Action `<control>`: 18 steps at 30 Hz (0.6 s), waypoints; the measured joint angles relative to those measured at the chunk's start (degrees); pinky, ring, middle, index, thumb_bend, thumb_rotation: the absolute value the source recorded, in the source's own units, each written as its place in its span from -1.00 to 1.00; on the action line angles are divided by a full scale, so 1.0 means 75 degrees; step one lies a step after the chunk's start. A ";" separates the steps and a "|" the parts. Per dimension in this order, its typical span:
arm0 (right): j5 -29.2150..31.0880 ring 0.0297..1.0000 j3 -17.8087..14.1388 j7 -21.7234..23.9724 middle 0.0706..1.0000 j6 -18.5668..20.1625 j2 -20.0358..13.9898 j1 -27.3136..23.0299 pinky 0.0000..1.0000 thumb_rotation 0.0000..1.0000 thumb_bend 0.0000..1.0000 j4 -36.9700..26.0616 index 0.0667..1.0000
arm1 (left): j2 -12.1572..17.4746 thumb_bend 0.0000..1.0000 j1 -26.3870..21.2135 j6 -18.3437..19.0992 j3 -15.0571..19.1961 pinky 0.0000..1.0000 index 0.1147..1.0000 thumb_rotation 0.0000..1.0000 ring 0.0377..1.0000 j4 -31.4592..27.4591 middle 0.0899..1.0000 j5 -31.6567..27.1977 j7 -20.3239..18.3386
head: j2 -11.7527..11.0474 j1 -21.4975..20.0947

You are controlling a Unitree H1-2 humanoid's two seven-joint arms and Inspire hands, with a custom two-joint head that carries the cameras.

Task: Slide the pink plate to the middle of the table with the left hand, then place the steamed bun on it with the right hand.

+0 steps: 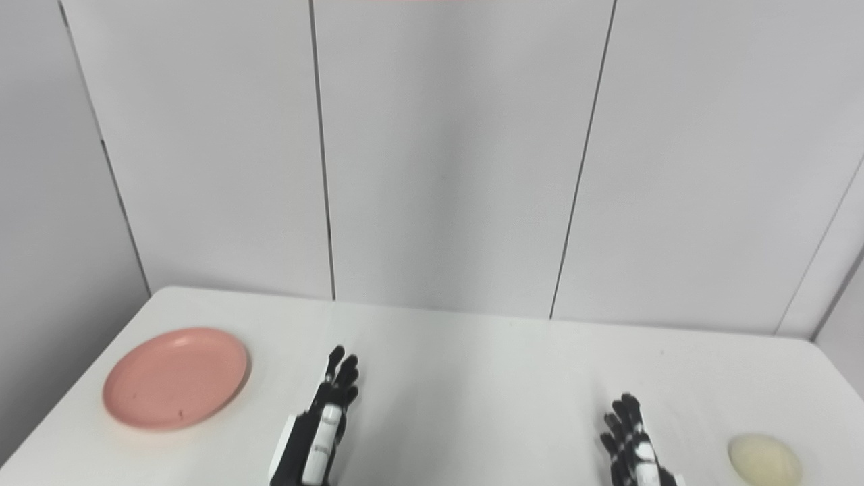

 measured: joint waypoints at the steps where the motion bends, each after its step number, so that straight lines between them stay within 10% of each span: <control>1: 0.0018 1.00 -0.0006 0.0000 1.00 0.0017 -0.0003 -0.0001 1.00 0.91 0.57 -0.0002 1.00 | -0.0002 0.30 0.0016 0.0075 0.0000 1.00 1.00 0.79 0.99 -0.0030 0.96 0.0000 0.0001 | 0.0000 0.0000; 18: 0.0075 1.00 -0.0025 -0.0004 1.00 0.0111 -0.0022 -0.0096 1.00 0.89 0.53 0.0073 1.00 | -0.0009 0.30 -0.0004 0.0331 0.0012 1.00 1.00 0.81 0.97 -0.0014 0.95 0.0000 0.0014 | -0.0070 -0.0012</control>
